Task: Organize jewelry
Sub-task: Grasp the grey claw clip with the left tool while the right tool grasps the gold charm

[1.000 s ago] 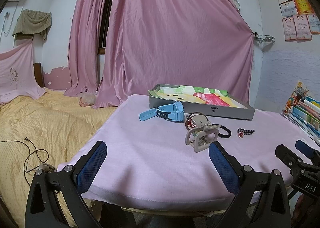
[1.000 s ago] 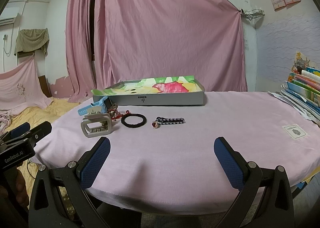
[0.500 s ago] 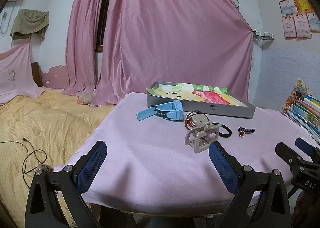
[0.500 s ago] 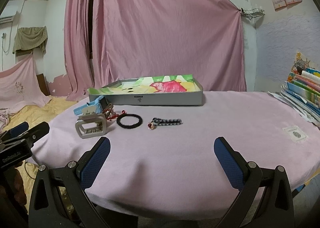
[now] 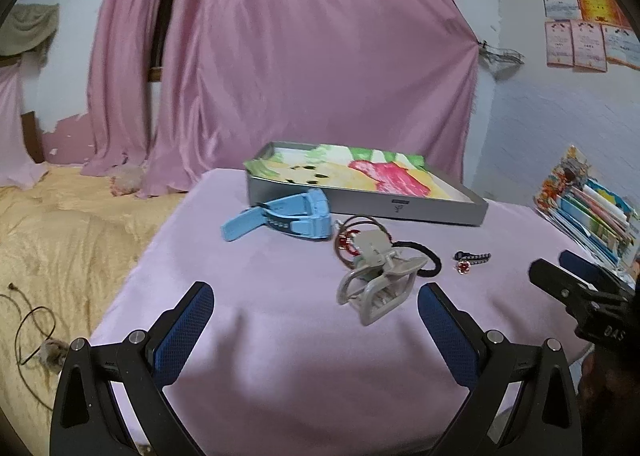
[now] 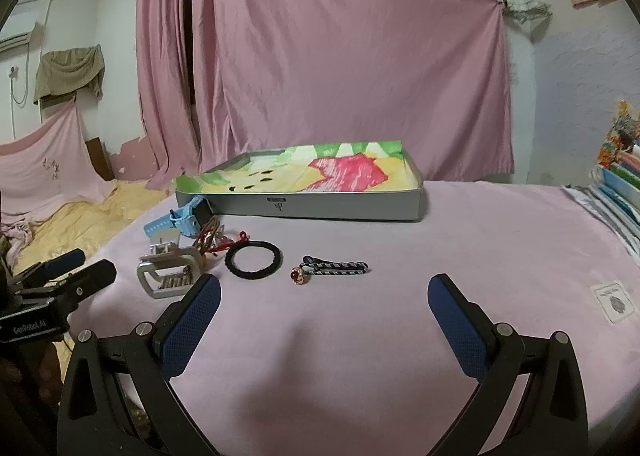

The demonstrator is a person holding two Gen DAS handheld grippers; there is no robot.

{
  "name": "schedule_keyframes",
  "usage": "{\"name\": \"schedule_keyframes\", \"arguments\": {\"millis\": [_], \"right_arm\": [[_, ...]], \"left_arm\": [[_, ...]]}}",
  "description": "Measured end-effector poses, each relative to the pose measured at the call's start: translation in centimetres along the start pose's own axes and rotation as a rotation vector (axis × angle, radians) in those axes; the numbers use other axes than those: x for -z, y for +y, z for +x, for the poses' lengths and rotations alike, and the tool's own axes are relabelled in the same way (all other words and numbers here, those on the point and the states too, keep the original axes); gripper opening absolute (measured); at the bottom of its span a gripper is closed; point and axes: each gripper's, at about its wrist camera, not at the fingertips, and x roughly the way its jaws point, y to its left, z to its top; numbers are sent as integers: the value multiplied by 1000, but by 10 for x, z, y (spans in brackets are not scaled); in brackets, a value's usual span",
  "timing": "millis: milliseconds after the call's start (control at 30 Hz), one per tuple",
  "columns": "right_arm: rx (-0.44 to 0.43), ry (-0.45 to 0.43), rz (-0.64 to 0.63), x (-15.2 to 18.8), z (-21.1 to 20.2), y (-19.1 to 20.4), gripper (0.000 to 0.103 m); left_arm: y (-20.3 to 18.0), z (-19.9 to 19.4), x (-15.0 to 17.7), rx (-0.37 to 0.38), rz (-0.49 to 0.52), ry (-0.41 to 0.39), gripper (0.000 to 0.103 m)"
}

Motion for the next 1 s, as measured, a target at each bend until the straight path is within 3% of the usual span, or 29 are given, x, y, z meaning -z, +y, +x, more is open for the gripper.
{"name": "schedule_keyframes", "arguments": {"millis": [133, 233, 267, 467, 667, 933, 1000], "right_arm": [[-25, 48, 16, -5, 15, -2, 96], [-44, 103, 13, -8, 30, 1, 75], [-52, 117, 13, -8, 34, 2, 72], [-83, 196, 12, -8, 58, 10, 53], [-91, 274, -5, -9, 76, 18, 36], [-77, 346, -11, -14, 92, 21, 34], [-68, 353, -18, -15, 94, 23, 28]], "left_arm": [[-2, 15, -9, 44, 9, 39, 102], [-4, 25, -13, 70, 22, 63, 102], [-5, 28, -14, 78, 27, 72, 101], [-6, 45, -21, 128, 54, 134, 88], [-9, 60, -24, 172, 76, 199, 68], [-14, 68, -27, 243, 102, 263, 46], [-17, 69, -27, 265, 105, 278, 40]]}}
